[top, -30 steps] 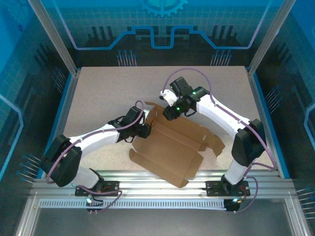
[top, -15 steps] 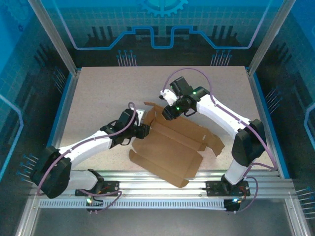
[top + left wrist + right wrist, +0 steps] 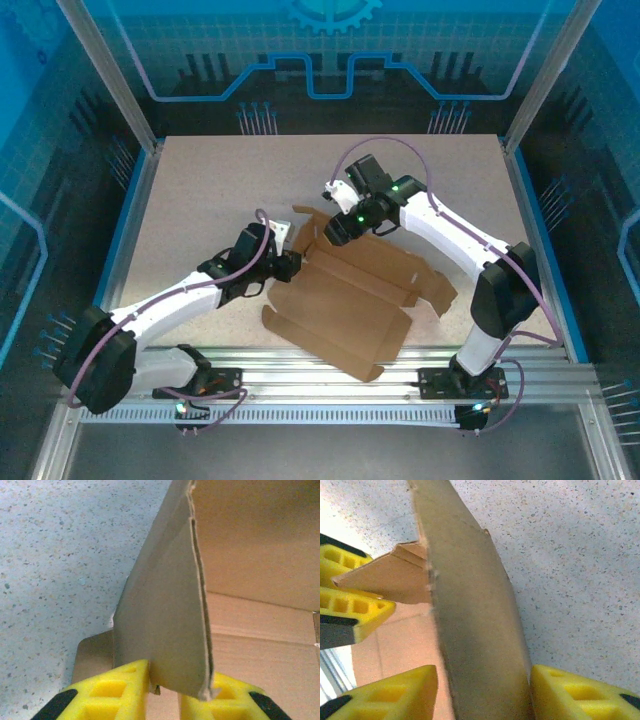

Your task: Fold the paper box

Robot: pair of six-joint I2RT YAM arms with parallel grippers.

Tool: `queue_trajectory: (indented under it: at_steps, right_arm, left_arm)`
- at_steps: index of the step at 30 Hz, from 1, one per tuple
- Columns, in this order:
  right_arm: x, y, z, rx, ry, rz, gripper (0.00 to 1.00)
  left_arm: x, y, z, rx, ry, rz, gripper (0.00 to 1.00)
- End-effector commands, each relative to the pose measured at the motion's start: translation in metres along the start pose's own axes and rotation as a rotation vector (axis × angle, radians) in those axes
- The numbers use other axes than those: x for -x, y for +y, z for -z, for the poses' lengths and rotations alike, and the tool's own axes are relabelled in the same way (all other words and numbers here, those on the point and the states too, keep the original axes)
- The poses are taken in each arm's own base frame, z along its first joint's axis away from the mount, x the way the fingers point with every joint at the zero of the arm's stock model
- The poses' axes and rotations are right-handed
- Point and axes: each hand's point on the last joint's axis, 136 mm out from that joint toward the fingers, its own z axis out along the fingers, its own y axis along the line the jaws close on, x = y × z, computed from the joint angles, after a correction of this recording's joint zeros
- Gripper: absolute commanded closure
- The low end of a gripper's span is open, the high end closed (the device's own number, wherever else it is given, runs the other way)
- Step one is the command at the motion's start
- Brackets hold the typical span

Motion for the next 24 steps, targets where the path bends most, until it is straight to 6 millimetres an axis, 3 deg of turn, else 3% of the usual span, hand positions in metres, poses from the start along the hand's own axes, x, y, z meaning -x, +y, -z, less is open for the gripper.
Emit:
queue_trajectory:
  at_steps: [1,11,19,24]
  right_arm:
    - [0.026,0.007,0.024,0.033,-0.081,-0.01,0.38]
    - [0.066,0.016,0.041,0.109,-0.156,-0.082,0.25]
    - [0.103,-0.012,0.028,0.021,-0.152,-0.193,0.26]
    - [0.104,-0.021,0.023,-0.014,-0.156,-0.196,0.27]
  left_arm:
    - [0.001,-0.003,-0.003,-0.034,-0.01,0.005,0.79]
    - [-0.003,-0.008,-0.007,-0.067,0.006,-0.023,0.84]
    - [-0.013,-0.003,-0.012,-0.057,0.022,-0.018,0.86]
    - [-0.014,0.002,-0.011,-0.027,0.025,-0.007,0.86]
